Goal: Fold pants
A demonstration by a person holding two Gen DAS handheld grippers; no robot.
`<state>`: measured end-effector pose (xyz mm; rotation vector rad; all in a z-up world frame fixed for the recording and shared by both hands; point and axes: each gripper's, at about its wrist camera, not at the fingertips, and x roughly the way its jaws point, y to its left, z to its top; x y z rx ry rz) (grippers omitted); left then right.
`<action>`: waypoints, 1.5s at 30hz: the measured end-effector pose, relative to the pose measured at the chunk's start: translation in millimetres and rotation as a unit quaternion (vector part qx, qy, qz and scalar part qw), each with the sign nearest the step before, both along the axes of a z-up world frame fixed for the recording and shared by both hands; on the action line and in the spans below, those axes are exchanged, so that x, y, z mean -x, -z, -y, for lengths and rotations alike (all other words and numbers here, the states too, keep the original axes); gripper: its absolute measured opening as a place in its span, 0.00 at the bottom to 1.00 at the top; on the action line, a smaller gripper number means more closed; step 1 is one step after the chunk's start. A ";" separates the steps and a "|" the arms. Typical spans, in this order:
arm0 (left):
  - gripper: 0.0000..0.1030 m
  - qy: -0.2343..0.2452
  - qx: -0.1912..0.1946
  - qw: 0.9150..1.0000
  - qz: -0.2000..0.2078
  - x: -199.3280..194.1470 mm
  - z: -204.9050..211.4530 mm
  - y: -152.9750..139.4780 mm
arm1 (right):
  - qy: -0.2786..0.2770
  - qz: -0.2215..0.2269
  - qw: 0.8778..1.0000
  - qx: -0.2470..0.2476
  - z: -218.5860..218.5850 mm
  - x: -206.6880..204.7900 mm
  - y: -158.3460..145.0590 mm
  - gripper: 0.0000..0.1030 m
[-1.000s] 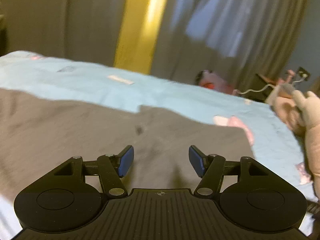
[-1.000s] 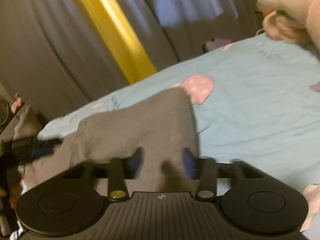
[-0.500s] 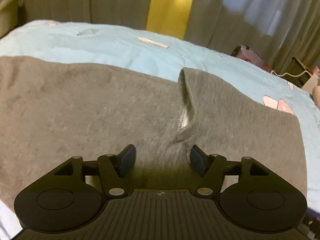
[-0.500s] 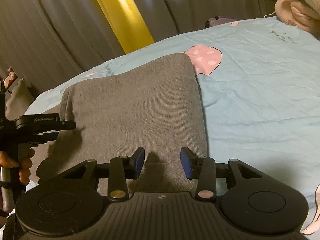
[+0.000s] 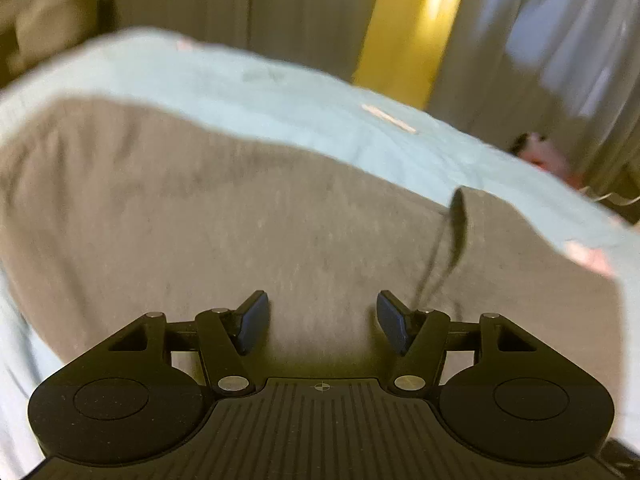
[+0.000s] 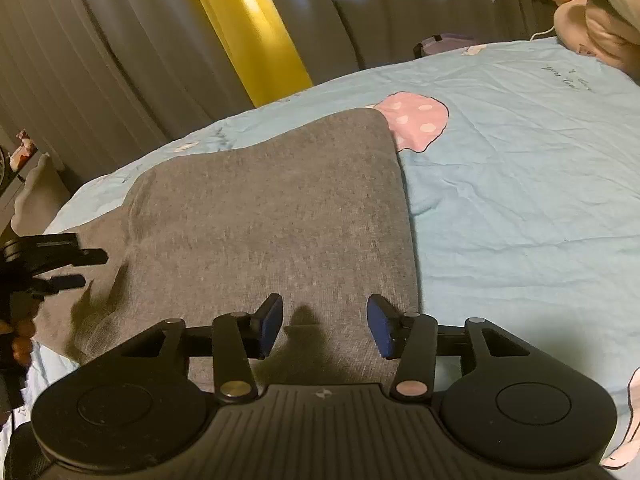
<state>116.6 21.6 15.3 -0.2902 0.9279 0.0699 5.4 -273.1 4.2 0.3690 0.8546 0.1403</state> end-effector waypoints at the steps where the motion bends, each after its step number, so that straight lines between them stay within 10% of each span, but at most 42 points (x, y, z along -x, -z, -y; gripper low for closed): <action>1: 0.64 0.009 0.030 0.999 -0.006 3.6 -5.0 0.6 | -0.001 0.000 1.000 0.000 -0.6 0.2 -0.2 0.49; 6: 0.69 0.081 0.085 0.991 -0.057 20.4 5.6 20.5 | -0.009 0.000 1.000 0.010 -6.4 0.1 -1.3 0.54; 9: 0.65 0.105 0.042 0.993 -0.031 32.6 20.0 25.4 | -0.011 0.000 1.000 0.017 -8.5 0.9 -2.4 0.55; 12: 0.25 0.122 0.057 0.991 -0.026 35.6 23.0 23.2 | -0.014 0.002 1.000 0.018 -9.8 2.6 -3.9 0.61; 23: 0.08 0.029 0.071 0.997 -0.018 58.3 -15.5 14.9 | -0.012 0.001 0.999 0.039 -14.6 4.2 -9.0 0.91; 25: 0.12 0.027 0.105 0.994 -0.017 59.3 -26.9 15.6 | 0.001 -0.012 0.999 0.031 -9.6 2.1 -6.8 0.92; 28: 0.66 0.029 0.118 0.992 -0.016 63.7 -32.2 15.2 | 0.019 -0.031 0.999 0.010 -1.0 -0.6 -1.3 0.92; 29: 0.71 0.030 0.124 0.992 -0.013 64.3 -32.6 15.6 | 0.025 -0.036 0.999 0.005 1.3 -1.6 0.6 0.92; 31: 0.63 0.037 0.150 0.988 -0.011 65.2 -37.1 17.7 | 0.033 -0.045 0.998 0.000 4.1 -2.9 3.9 0.92; 34: 0.15 0.012 0.159 0.987 -0.009 62.8 -47.1 18.5 | 0.034 -0.048 0.998 0.008 3.1 -2.8 4.9 0.92; 36: 0.18 -0.022 0.169 0.985 0.019 64.9 -67.0 14.4 | 0.029 -0.038 0.999 0.017 -0.7 -0.5 1.4 0.92; 39: 0.61 -0.110 0.185 0.974 0.072 78.3 -119.8 3.7 | 0.014 -0.019 0.999 0.030 -7.5 3.5 -4.4 0.95; 45: 0.66 -0.219 0.273 0.932 0.092 101.0 -217.5 20.6 | 0.009 -0.027 0.999 0.040 -12.5 -3.8 -1.1 0.95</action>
